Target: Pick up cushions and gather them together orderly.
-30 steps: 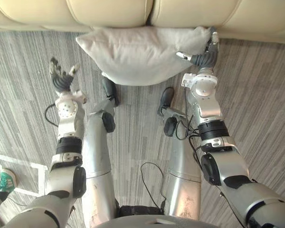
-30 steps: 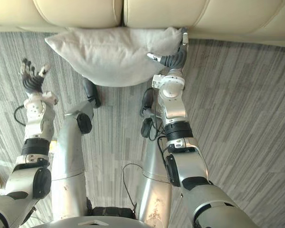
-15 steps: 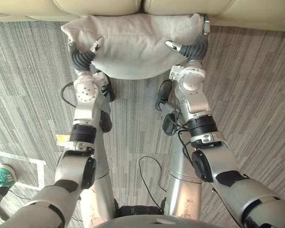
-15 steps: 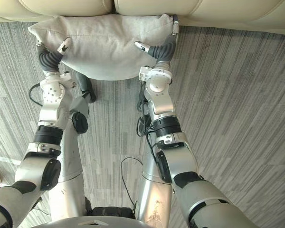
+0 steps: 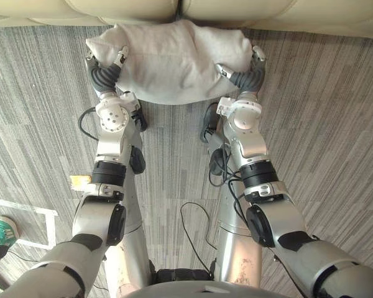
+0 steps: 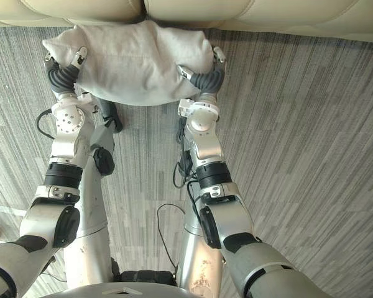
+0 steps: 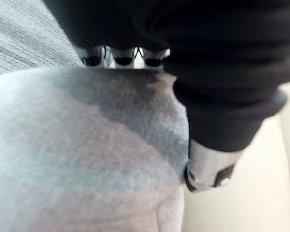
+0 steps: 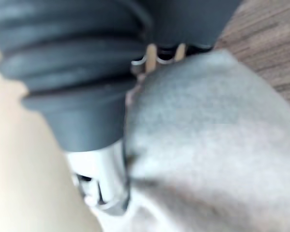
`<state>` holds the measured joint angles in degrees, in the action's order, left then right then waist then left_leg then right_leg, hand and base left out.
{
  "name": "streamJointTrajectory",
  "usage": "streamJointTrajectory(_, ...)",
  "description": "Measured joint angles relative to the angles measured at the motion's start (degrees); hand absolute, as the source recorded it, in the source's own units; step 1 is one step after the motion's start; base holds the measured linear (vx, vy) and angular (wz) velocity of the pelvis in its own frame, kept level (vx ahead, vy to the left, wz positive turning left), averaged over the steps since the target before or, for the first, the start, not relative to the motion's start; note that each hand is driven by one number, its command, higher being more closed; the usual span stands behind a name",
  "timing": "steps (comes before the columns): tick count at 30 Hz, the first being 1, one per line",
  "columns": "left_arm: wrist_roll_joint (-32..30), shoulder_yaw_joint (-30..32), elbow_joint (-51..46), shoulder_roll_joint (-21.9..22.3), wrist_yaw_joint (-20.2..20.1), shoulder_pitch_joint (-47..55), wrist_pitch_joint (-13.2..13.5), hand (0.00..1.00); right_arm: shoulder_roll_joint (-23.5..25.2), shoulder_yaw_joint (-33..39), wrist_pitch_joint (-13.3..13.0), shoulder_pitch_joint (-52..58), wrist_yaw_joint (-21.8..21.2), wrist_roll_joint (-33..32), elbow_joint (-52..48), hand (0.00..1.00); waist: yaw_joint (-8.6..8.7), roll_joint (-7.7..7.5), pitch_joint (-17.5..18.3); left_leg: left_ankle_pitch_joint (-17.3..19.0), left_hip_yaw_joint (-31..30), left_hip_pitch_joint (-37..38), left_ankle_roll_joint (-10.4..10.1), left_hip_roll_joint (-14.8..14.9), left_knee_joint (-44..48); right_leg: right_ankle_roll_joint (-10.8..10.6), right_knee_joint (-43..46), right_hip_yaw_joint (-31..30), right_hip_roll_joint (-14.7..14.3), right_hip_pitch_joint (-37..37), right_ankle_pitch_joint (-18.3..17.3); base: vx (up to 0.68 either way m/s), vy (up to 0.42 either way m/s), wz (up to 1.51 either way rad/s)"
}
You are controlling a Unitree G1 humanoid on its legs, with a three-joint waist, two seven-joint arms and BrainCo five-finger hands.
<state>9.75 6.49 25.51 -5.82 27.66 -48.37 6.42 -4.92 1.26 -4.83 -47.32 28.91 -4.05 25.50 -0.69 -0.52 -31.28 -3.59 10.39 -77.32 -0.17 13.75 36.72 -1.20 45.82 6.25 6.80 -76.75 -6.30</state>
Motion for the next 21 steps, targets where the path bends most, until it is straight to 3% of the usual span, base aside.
streamJointTrajectory(6, 0.0, -0.1, -3.6, -0.4, -0.1, -0.3, -0.2, 1.0, 2.3, 0.1, -0.7, 3.2, -0.3, -5.2, -4.1, 1.0, 0.88, -0.03, 0.1, 0.1, 0.9, 1.5, 0.1, 0.8, -0.9, -0.2, -2.0, -0.8, -1.1, 1.1, 1.3, -0.02, -0.033, -0.11)
streamJointTrajectory(13, -1.1, -1.1, -9.4, 0.4, 2.6, 0.8, -0.2, 1.0, 4.9, 0.0, -4.2, 6.7, -2.6, -12.7, -7.8, 1.0, 1.08, 0.01, 0.1, -0.1, 0.9, 4.3, -0.2, 0.9, -1.4, 0.2, -2.9, -0.8, -1.4, 4.0, 1.8, -0.01, -0.047, -0.03)
streamJointTrajectory(16, -1.5, -2.4, -13.5, 0.8, 3.4, 2.9, -0.1, 1.0, 5.2, -0.6, -5.9, 8.7, -2.9, -14.2, -9.4, 1.0, 1.08, 0.01, 0.1, -0.1, 0.8, 6.0, -0.1, 0.9, -1.8, 0.0, -3.7, -0.8, -1.5, 6.0, 2.0, 0.01, -0.047, 0.0)
streamJointTrajectory(21, -2.7, -3.5, -19.8, 2.8, 4.6, 6.8, -0.1, 1.0, 6.4, -1.3, -6.4, 13.0, -3.4, -14.7, -15.3, 1.0, 1.05, -0.01, 0.1, 0.3, 0.6, 9.5, -0.1, 0.9, -1.8, -0.2, -4.4, -0.9, -1.8, 9.9, 2.1, 0.0, -0.053, 0.0)
